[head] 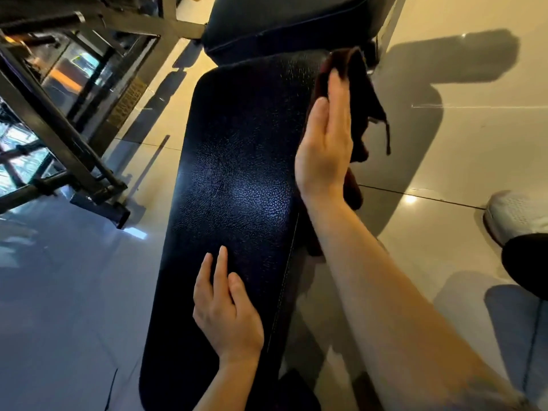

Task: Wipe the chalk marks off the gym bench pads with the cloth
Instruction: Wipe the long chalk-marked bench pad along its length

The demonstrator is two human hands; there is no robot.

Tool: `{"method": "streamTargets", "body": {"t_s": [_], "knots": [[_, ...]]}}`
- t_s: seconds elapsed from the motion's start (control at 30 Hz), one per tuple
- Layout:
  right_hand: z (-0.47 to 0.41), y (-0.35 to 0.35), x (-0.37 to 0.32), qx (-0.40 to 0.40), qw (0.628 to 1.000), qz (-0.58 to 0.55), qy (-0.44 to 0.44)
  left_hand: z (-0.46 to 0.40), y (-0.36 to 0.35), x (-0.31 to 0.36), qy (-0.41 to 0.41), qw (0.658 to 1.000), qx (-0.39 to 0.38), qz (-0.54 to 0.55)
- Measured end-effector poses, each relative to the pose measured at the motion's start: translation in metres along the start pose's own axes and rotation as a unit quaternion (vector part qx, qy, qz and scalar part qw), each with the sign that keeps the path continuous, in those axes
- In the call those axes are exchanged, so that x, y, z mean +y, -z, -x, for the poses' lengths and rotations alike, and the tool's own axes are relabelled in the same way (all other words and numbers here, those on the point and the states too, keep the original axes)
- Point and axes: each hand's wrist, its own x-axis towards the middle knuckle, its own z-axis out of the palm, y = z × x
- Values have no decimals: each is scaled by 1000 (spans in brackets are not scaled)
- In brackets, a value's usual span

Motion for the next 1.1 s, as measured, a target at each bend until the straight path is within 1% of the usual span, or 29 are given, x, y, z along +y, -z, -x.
{"method": "streamTargets", "body": {"t_s": [0.1,0.2,0.3,0.4,0.43,0.5,0.53,0.6,0.67,0.73,0.83,0.93,1.0,1.1], "knots": [[-50,-2,-1,-27,999,-25,-11,1,0,-1,16,1000,-9,-15],[-34,-2,3,-16,999,-32,1,2,1,5,23,999,-14,-28],[36,5,14,-18,1000,14,8,0,3,8,37,998,-16,-46],[131,21,23,-81,992,95,3,-1,3,11,34,998,-14,-41],[153,25,27,-103,989,110,-1,-1,3,11,25,999,-13,-40],[169,25,28,-121,985,112,-40,-1,3,8,23,999,-14,-40],[165,24,26,-117,986,107,-53,-1,2,5,26,999,-14,-39],[147,21,21,-92,991,87,-36,1,2,5,37,999,-9,-30],[114,15,18,-57,996,71,-5,1,1,8,52,998,-4,-22],[72,8,15,-33,997,67,-15,1,1,9,59,998,-2,-31],[13,2,8,-21,997,55,-47,2,2,10,57,998,-6,-35],[-22,1,9,-29,997,56,-46,2,2,10,51,998,-9,-33],[-17,2,8,-36,996,68,-37,3,4,8,42,998,-9,-38],[42,15,9,-70,995,72,-24,5,4,8,41,998,-8,-39]]}}
